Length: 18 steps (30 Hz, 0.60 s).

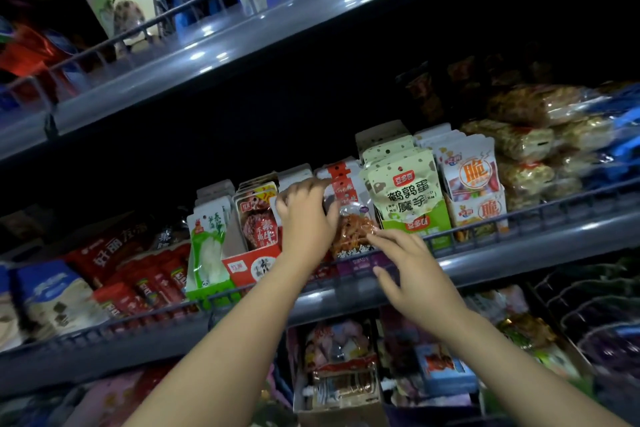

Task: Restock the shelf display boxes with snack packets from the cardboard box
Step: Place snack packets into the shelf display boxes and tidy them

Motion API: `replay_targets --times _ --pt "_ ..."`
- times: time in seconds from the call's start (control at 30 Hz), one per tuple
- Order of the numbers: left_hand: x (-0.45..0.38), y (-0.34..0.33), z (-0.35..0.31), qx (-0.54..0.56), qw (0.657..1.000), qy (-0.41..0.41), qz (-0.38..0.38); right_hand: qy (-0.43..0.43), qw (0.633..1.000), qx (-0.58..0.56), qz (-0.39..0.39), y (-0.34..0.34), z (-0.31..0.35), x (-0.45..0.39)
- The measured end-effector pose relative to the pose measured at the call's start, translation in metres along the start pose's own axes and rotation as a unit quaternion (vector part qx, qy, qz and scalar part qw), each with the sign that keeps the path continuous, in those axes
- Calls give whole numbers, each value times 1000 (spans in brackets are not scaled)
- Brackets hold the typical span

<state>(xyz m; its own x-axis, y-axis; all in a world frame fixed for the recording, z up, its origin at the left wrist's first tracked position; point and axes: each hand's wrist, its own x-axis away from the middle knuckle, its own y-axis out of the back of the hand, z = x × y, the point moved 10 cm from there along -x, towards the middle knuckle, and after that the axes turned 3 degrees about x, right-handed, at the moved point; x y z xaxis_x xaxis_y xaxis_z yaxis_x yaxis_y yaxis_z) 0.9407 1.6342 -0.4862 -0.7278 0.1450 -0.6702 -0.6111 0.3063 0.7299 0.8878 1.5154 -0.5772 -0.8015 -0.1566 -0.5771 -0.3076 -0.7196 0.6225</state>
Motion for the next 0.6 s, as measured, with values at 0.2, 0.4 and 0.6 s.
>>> replay_targets --times 0.2,0.4,0.6 --pt "80 9 -17 171 984 3 -42 -55 998 4 -18 5 -13 47" --pt "192 -53 -13 257 957 131 37 -125 992 2 33 -26 -37 124" --pt "299 -128 -2 317 906 250 130 -246 965 1 95 -79 -76 213"
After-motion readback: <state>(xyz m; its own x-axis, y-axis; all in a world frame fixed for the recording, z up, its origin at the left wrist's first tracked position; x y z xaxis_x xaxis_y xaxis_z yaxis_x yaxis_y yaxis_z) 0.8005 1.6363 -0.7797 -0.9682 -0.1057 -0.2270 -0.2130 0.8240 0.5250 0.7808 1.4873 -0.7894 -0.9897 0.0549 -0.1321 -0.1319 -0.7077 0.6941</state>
